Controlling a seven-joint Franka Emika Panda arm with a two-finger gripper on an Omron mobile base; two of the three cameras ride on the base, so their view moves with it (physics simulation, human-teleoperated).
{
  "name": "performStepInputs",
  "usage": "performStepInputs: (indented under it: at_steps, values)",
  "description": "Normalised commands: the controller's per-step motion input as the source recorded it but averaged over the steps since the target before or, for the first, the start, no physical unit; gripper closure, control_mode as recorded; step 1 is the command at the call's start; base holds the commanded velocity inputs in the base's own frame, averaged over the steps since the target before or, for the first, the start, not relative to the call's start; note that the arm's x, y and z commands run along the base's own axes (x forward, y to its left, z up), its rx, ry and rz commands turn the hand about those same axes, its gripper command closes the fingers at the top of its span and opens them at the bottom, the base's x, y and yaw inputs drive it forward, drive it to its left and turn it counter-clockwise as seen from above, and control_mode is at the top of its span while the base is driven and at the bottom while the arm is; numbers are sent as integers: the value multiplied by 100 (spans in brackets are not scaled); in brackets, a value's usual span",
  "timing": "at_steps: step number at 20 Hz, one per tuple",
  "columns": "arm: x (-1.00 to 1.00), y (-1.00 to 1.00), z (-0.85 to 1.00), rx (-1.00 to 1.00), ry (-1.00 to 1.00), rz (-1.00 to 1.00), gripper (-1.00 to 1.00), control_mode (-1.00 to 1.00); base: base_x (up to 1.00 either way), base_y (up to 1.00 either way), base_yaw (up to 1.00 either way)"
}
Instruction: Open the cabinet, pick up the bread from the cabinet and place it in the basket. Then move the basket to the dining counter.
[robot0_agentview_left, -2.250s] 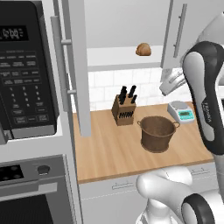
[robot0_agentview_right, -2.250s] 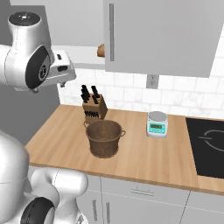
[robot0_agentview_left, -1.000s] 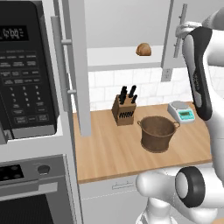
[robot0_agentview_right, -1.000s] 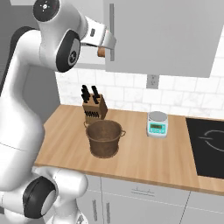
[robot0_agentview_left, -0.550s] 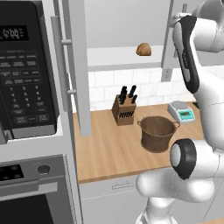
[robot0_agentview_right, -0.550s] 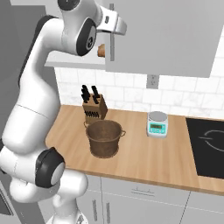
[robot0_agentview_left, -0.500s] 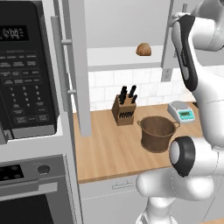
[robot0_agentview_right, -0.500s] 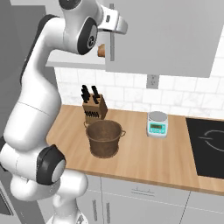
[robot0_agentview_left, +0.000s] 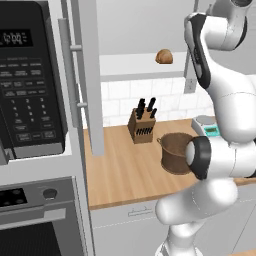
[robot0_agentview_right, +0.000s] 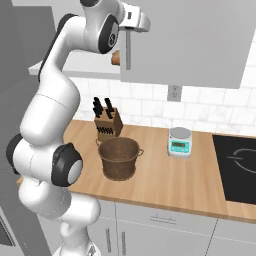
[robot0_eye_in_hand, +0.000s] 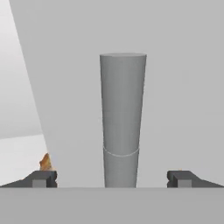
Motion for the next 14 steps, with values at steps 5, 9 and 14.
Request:
performStepInputs:
  at_steps: [5, 9, 14]
  values:
    - [55, -9, 0, -1, 0, 2, -100, -100, 0, 0, 0]
    - [51, -14, -4, 0, 0, 10, -100, -100, 0, 0, 0]
    - [33, 0, -19, 1, -3, 10, 100, -100, 0, 0, 0]
